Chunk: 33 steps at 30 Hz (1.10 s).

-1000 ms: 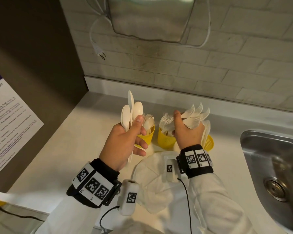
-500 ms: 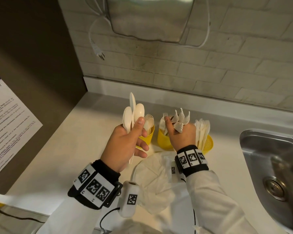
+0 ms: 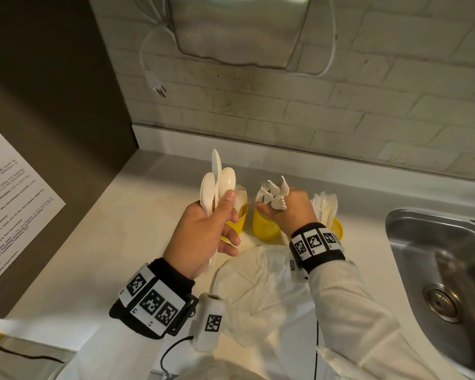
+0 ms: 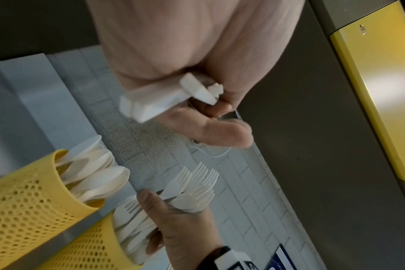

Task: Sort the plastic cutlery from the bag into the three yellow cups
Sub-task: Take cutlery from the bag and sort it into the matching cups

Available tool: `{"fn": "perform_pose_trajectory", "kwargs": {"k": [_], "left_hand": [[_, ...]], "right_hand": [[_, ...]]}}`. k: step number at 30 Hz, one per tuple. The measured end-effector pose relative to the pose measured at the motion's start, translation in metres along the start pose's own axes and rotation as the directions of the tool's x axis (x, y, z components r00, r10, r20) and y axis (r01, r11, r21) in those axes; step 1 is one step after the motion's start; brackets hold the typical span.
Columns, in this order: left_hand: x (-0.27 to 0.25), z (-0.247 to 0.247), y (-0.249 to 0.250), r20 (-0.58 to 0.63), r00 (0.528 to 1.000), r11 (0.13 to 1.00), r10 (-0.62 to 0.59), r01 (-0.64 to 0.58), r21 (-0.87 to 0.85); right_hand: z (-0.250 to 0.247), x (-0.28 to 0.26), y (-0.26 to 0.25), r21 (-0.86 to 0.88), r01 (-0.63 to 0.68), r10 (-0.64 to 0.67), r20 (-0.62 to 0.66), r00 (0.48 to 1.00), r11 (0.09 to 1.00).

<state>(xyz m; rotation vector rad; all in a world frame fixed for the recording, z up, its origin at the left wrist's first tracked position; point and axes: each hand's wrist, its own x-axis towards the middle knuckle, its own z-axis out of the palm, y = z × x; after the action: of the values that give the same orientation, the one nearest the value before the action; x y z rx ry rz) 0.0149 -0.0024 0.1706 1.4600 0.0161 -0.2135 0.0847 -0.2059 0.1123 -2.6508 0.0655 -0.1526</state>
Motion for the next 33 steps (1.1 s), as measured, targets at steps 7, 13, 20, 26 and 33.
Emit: {"fn": "perform_pose_trajectory", "kwargs": {"k": [7, 13, 20, 26, 33], "left_hand": [[0.002, -0.006, -0.005, -0.034, 0.999, 0.989, 0.032, -0.027, 0.144], [0.002, -0.007, -0.009, -0.033, 0.999, 0.986, 0.026, -0.020, 0.168], [0.001, -0.007, -0.009, -0.039, 0.999, 0.986, 0.026, -0.019, 0.163], [0.000, -0.005, -0.009, -0.043, 0.999, 0.985, 0.024, -0.017, 0.171], [0.000, -0.002, -0.009, -0.036, 0.999, 0.982, 0.022, -0.015, 0.188]], "right_hand": [[0.026, -0.001, -0.002, 0.159, -0.102, 0.127, -0.156, 0.980, 0.982], [0.029, -0.005, -0.007, 0.010, -0.139, 0.140, -0.102, 0.985, 0.990], [0.029, -0.005, -0.005, 0.164, -0.131, 0.159, -0.174, 0.972, 0.978], [0.031, -0.009, -0.003, 0.107, -0.106, 0.131, -0.262, 0.956, 0.989], [0.033, -0.010, -0.003, -0.009, -0.040, 0.036, -0.273, 0.961, 0.999]]}}
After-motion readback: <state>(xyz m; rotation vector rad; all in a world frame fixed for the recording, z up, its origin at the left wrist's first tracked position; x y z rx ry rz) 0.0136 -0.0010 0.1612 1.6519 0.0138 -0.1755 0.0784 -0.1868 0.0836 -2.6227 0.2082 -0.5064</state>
